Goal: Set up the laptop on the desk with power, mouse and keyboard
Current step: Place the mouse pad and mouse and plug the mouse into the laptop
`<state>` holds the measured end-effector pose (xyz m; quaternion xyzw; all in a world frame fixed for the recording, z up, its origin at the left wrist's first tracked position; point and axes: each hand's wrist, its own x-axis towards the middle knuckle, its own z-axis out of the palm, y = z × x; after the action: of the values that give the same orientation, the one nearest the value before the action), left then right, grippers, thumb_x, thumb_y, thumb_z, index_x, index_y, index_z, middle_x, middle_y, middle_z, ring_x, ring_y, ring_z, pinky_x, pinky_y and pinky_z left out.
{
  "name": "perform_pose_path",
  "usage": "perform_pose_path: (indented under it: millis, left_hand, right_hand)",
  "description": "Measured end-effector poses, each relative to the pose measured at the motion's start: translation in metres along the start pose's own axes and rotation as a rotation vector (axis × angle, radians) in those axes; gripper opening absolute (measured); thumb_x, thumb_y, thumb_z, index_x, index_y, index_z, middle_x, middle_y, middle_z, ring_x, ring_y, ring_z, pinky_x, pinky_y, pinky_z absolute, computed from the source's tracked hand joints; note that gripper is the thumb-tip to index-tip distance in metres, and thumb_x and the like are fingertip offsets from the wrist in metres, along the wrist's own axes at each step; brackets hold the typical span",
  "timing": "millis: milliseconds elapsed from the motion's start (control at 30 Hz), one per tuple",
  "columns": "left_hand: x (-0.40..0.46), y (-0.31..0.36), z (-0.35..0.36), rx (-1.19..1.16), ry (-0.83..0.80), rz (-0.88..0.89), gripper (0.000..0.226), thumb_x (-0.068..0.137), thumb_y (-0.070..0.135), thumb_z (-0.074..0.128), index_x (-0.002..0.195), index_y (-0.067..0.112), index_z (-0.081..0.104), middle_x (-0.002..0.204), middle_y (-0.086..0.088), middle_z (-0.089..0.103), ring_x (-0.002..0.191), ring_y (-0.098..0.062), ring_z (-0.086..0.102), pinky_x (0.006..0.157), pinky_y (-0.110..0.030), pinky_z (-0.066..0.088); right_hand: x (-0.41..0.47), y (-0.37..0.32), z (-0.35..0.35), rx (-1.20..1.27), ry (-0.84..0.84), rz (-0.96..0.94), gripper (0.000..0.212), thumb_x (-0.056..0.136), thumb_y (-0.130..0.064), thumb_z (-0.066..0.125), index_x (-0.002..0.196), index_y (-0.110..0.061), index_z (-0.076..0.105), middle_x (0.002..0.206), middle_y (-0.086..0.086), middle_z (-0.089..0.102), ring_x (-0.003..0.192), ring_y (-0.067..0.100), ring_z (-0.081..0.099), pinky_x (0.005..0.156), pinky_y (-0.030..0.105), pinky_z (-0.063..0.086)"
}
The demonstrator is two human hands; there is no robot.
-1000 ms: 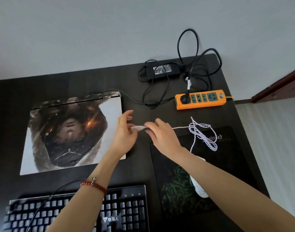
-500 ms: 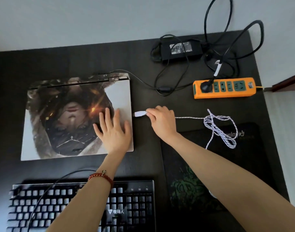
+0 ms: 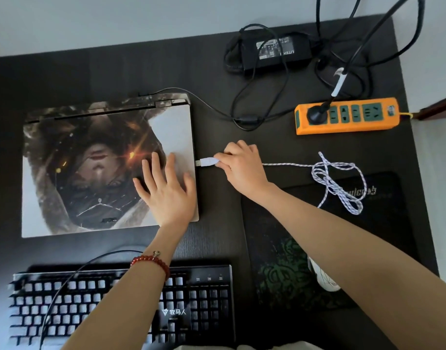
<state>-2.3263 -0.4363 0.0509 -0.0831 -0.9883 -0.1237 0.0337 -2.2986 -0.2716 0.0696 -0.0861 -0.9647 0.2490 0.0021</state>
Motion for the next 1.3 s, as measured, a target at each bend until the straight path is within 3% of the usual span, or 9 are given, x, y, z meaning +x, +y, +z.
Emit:
perform_pose_path:
  millis: [300,633,1033,1300]
  left_hand:
    - [0.000,-0.001,0.002,0.003,0.018,0.004,0.049,0.085,0.034,0.041,0.132,0.022,0.042,0.145,-0.013,0.040,0.138,-0.033,0.028,0.110,-0.060,0.017]
    - [-0.001,0.002,-0.001,0.012,-0.001,-0.003,0.048,0.087,0.034,0.038,0.133,0.020,0.042,0.147,-0.013,0.038,0.139,-0.034,0.026,0.110,-0.059,0.016]
    - [-0.001,0.003,-0.003,0.017,-0.014,-0.012,0.050,0.086,0.036,0.036,0.133,0.021,0.043,0.147,-0.013,0.038,0.139,-0.033,0.026,0.110,-0.059,0.015]
    - [-0.001,0.004,-0.004,0.021,-0.017,-0.012,0.049,0.086,0.035,0.037,0.133,0.020,0.043,0.147,-0.013,0.038,0.139,-0.033,0.026,0.110,-0.059,0.015]
  right_hand:
    - [-0.003,-0.005,0.000,0.029,0.069,0.093,0.012,0.082,-0.018,0.062,0.085,-0.011,0.072,0.073,0.009,0.062,0.074,0.032,0.054,0.068,0.040,0.038]
    - [-0.005,-0.015,0.008,-0.034,0.027,-0.066,0.019,0.081,-0.018,0.064,0.097,-0.011,0.070,0.086,0.009,0.063,0.083,0.032,0.056,0.070,0.040,0.039]
    - [-0.008,-0.026,0.017,-0.058,0.070,0.085,0.020,0.085,-0.011,0.055,0.102,-0.014,0.065,0.096,0.010,0.057,0.090,0.030,0.052,0.075,0.041,0.035]
    - [-0.012,-0.031,0.021,-0.032,0.127,0.131,0.024,0.080,-0.006,0.060,0.099,-0.017,0.067,0.093,0.010,0.058,0.087,0.029,0.053,0.074,0.041,0.036]
